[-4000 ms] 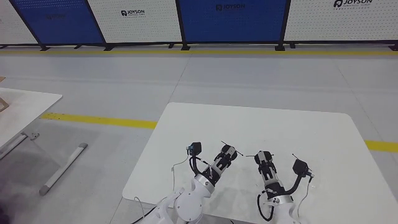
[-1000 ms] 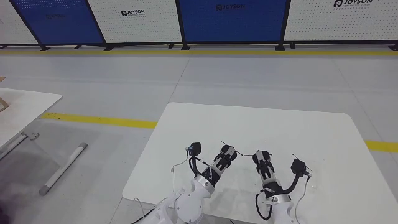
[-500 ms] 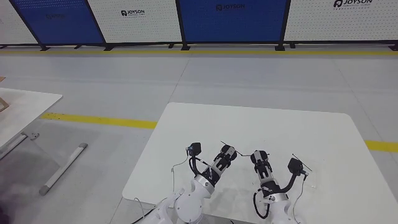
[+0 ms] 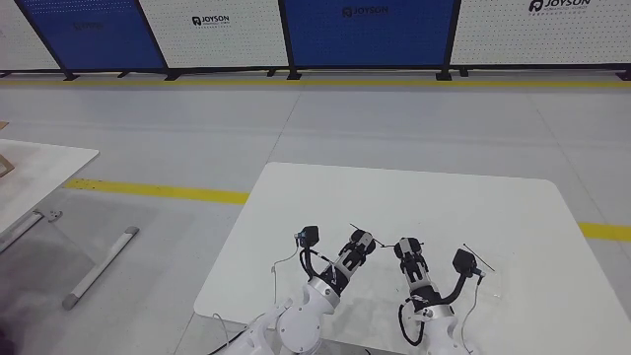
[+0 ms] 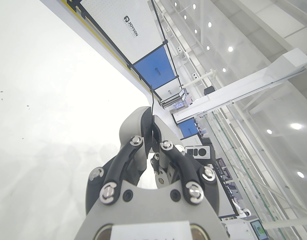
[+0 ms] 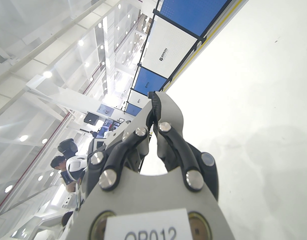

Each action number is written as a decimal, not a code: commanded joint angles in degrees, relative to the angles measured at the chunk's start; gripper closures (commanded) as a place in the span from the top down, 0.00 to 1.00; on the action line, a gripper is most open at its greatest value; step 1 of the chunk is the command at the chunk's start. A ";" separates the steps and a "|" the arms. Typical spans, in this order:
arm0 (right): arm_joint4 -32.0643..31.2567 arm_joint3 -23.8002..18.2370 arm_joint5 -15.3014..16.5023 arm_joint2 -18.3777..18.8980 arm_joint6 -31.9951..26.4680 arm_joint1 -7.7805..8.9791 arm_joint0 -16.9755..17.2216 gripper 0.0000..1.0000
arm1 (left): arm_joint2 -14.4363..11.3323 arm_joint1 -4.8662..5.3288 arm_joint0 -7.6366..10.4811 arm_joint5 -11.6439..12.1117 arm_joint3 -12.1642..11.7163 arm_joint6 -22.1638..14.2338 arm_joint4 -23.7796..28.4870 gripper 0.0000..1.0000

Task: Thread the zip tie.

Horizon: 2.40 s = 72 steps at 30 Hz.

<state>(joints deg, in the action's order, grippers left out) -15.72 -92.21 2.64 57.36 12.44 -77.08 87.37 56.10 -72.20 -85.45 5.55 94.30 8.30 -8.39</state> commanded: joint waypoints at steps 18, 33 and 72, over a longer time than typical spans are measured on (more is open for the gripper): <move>0.35 -0.55 0.67 1.59 -1.07 -0.09 0.96 0.00 | 0.00 0.00 0.00 0.00 0.00 0.00 0.00 0.00; -0.47 0.30 -0.15 0.99 -2.26 -0.87 -0.08 0.00 | 0.00 0.00 0.00 0.00 0.00 0.00 0.00 0.00; -1.89 -2.59 1.03 4.57 -2.21 -1.37 3.36 0.00 | 0.00 0.00 0.00 0.00 0.00 0.00 0.00 0.00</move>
<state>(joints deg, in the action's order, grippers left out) -17.62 -94.78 3.65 61.83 10.31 -78.44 90.69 56.10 -72.20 -85.45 5.55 94.30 8.30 -8.39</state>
